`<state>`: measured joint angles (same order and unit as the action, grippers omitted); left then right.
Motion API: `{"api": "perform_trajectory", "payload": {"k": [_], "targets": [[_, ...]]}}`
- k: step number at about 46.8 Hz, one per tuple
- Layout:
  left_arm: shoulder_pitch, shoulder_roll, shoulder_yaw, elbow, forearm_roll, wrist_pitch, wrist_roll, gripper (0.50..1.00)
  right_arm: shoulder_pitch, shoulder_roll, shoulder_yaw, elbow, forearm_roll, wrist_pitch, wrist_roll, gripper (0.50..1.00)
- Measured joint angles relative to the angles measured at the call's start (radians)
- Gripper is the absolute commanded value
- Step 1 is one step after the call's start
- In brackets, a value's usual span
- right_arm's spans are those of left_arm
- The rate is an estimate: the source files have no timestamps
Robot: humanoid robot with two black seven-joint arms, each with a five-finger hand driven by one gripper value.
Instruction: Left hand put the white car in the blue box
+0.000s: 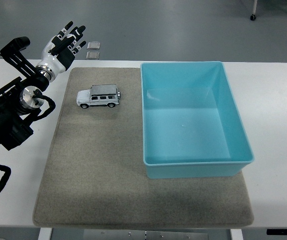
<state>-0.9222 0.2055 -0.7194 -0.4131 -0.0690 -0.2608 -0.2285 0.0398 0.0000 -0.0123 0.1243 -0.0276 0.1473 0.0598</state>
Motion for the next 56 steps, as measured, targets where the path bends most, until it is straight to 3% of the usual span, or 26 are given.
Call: {"api": "perform_trajectory", "payload": {"k": [56], "targets": [[0.0, 0.005, -0.009, -0.002, 0.008, -0.004, -0.006, 0.996, 0.0, 0.0, 0.0, 0.0, 0.0, 0.0, 0.0, 0.936]]}}
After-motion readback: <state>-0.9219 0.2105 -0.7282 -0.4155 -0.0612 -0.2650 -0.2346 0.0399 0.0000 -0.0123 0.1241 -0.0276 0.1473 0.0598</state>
